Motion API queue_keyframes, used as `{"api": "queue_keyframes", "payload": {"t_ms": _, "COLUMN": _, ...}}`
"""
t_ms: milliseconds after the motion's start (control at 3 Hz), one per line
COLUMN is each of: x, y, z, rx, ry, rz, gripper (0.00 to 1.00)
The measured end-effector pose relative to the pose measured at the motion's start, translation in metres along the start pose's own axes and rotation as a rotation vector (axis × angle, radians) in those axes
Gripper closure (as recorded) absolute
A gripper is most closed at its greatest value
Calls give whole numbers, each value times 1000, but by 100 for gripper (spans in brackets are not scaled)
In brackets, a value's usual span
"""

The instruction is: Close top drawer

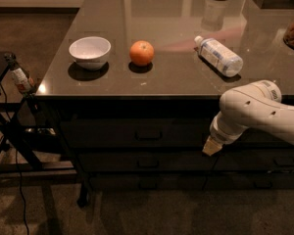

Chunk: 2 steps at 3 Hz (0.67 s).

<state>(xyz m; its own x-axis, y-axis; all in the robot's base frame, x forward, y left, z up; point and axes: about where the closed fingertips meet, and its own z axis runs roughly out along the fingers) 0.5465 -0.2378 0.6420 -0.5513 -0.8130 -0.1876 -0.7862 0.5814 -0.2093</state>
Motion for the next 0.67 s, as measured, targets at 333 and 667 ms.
{"api": "queue_keyframes", "payload": {"t_ms": 333, "x": 0, "y": 0, "z": 0, "rx": 0, "ry": 0, "rz": 0, "gripper": 0}}
{"api": "queue_keyframes", "payload": {"t_ms": 667, "x": 0, "y": 0, "z": 0, "rx": 0, "ry": 0, "rz": 0, "gripper": 0}}
